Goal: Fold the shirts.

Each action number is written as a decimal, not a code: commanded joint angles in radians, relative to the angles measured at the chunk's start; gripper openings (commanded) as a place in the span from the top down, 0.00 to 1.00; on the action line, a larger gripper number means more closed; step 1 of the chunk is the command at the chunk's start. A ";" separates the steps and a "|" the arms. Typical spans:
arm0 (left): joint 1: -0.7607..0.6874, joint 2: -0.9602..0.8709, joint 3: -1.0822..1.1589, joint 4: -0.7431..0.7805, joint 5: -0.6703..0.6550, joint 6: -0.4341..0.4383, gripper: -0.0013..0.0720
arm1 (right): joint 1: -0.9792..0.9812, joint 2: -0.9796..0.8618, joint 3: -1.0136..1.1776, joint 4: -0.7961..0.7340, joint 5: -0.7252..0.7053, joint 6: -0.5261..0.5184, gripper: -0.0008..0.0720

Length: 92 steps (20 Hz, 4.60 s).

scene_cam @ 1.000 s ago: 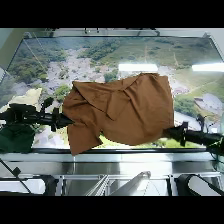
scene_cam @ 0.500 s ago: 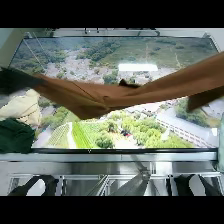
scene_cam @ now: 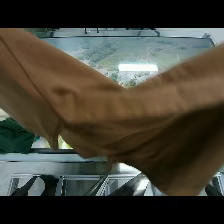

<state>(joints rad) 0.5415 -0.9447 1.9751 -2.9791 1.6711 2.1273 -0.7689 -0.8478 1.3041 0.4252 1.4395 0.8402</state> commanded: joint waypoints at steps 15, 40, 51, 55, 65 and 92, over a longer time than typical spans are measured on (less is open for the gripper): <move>-0.499 -1.069 0.051 0.623 -0.256 -0.074 0.96 | 0.277 -0.737 -0.212 -0.509 -0.419 -0.144 0.96; -0.502 -1.061 -0.328 0.632 -0.082 -0.148 0.97 | 0.222 -0.863 -0.203 -0.994 -0.335 -0.076 0.96; -0.427 -1.016 -0.262 0.619 0.147 -0.316 0.00 | 0.047 -0.715 -0.078 -1.278 -0.092 0.185 0.56; -0.386 -0.769 -0.647 0.622 0.047 -0.255 0.00 | -0.049 -0.639 -0.210 -1.393 0.042 0.039 0.56; -0.346 -0.215 -1.504 0.623 -0.302 -0.224 0.00 | 0.027 -0.663 -0.544 -1.487 -0.043 0.043 0.42; -0.328 -0.224 -1.790 0.265 -0.338 0.165 0.97 | 0.100 -0.630 -0.524 -1.593 0.143 0.243 0.96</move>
<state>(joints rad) 0.2016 -1.2160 0.1844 -2.6804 1.1973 2.2536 -0.6407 -1.4906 0.7597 -1.2022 1.4670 1.0439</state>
